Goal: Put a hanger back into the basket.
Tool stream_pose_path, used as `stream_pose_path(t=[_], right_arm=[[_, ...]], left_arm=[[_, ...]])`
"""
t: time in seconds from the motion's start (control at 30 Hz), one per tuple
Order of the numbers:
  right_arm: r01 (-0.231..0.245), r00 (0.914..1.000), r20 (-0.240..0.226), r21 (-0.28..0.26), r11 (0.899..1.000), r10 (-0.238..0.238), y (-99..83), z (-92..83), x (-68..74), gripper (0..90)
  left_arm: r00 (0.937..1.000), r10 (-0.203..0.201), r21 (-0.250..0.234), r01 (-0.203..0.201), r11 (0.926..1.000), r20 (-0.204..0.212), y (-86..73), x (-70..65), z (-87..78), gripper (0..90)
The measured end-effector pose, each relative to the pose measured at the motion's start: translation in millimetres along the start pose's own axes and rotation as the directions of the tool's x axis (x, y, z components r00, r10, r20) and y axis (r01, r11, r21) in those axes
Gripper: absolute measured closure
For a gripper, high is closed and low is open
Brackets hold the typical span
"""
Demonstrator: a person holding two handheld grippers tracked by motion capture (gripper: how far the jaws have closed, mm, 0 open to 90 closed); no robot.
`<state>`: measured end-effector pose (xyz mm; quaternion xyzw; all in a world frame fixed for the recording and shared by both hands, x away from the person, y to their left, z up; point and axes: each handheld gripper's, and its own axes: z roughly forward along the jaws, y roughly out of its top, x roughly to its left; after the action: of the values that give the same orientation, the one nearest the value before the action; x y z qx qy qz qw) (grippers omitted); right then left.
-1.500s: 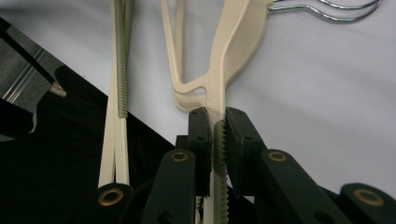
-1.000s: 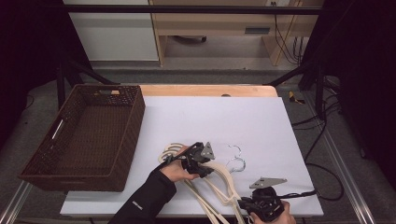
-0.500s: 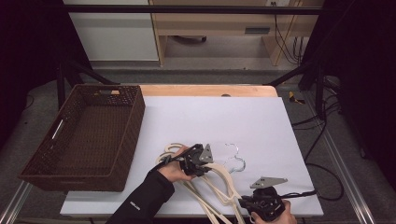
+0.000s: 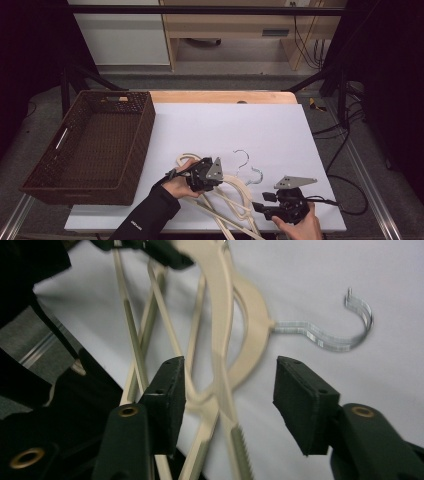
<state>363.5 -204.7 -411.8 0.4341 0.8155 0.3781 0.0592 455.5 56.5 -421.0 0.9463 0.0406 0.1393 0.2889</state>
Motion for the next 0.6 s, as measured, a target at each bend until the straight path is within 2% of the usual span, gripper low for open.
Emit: stream_pose_path(t=[0.17,0.27,0.33,0.43,0.6], right_arm=[[0.054,0.9973,-0.047,-0.040,0.998,-0.056,19.7,5.1,-12.2,42.7],[0.077,0.9920,-0.097,-0.039,0.996,-0.081,28.4,14.1,-17.1,44.5],[0.096,0.9854,-0.140,-0.014,0.995,-0.097,31.9,23.0,-19.0,46.5],[0.121,0.9754,-0.188,0.023,0.992,-0.114,34.9,37.9,-19.4,53.7],[0.122,0.9596,-0.263,0.066,0.990,-0.101,39.0,50.1,-22.0,70.2]], left_arm=[[0.9999,-0.001,-0.008,0.001,1.0000,-0.016,-2.2,-4.7,-3.9,75.9],[0.9998,0.000,-0.010,0.000,1.0000,-0.019,-3.9,-6.8,-5.3,76.0],[0.9998,-0.001,-0.013,0.001,0.9999,-0.022,-4.1,-7.8,-5.8,76.0],[0.9996,-0.001,-0.019,0.000,0.9998,-0.028,-4.3,-9.5,-7.1,76.0],[0.9997,-0.005,-0.022,0.005,0.9997,-0.025,-5.5,-11.9,-9.1,76.0]])
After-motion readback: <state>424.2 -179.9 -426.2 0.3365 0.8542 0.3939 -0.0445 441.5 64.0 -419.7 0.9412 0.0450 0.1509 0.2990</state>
